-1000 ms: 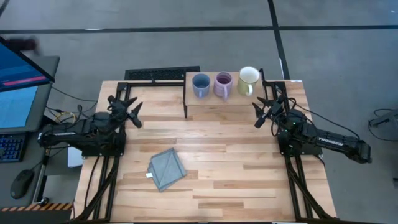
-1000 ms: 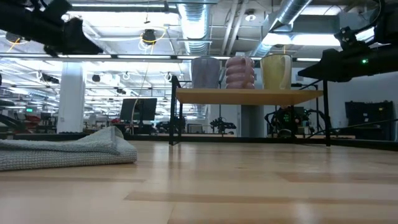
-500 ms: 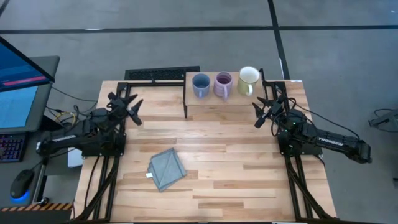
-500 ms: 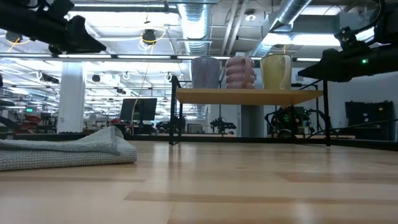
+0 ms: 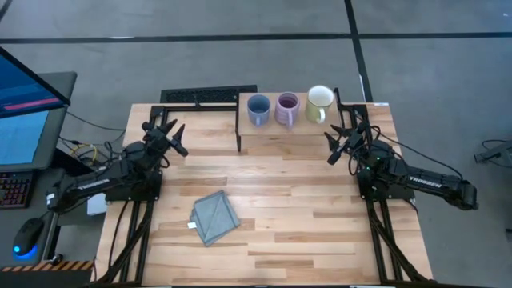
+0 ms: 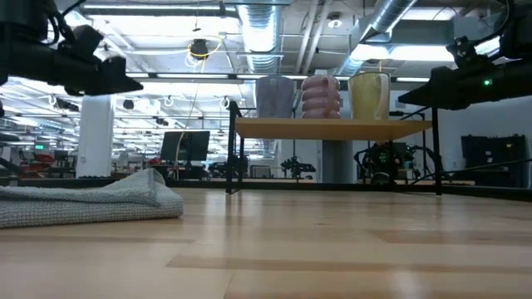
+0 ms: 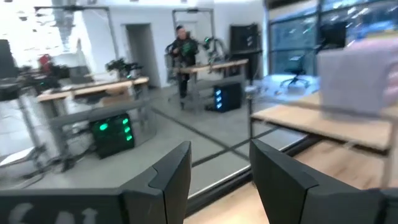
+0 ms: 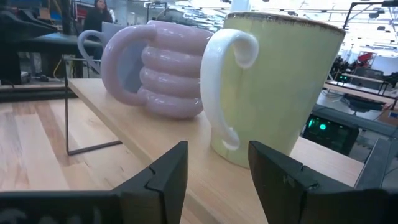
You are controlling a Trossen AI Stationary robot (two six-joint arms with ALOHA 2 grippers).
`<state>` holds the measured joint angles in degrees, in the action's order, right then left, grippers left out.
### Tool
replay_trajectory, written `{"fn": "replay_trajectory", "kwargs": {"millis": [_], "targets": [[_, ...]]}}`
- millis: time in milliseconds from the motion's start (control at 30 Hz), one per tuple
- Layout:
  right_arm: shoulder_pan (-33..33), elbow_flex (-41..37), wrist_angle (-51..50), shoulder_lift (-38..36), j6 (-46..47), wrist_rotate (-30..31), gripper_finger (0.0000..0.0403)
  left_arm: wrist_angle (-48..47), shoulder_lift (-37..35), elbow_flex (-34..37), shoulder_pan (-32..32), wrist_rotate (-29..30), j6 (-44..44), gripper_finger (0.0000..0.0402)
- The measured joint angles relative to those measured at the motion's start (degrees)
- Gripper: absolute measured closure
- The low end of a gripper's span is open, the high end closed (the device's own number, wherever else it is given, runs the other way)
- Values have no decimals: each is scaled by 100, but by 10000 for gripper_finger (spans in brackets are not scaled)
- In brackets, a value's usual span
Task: Stack small to large cups/mugs on shelf
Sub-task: Return to Home Position
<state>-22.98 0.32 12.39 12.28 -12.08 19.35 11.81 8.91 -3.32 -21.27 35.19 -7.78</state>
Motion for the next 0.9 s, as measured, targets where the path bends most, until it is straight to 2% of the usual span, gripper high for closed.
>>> {"fn": "replay_trajectory", "kwargs": {"millis": [100,333,567,633,733,900], "targets": [[0,0,-12,3,1,0,210,-45,7,64,-214,64,-4,246],[0,0,-13,3,2,0,210,-41,4,77,-988,-257,11,246],[0,0,-14,3,2,-1,210,-313,4,77,-1708,-945,187,246],[0,0,-14,3,2,-2,210,-517,4,77,-1832,-1193,235,246],[0,0,-14,3,2,-2,210,-827,7,81,-1934,-1242,301,246],[2,0,-14,3,4,-5,210,-594,4,216,-2015,-1251,410,246]]}}
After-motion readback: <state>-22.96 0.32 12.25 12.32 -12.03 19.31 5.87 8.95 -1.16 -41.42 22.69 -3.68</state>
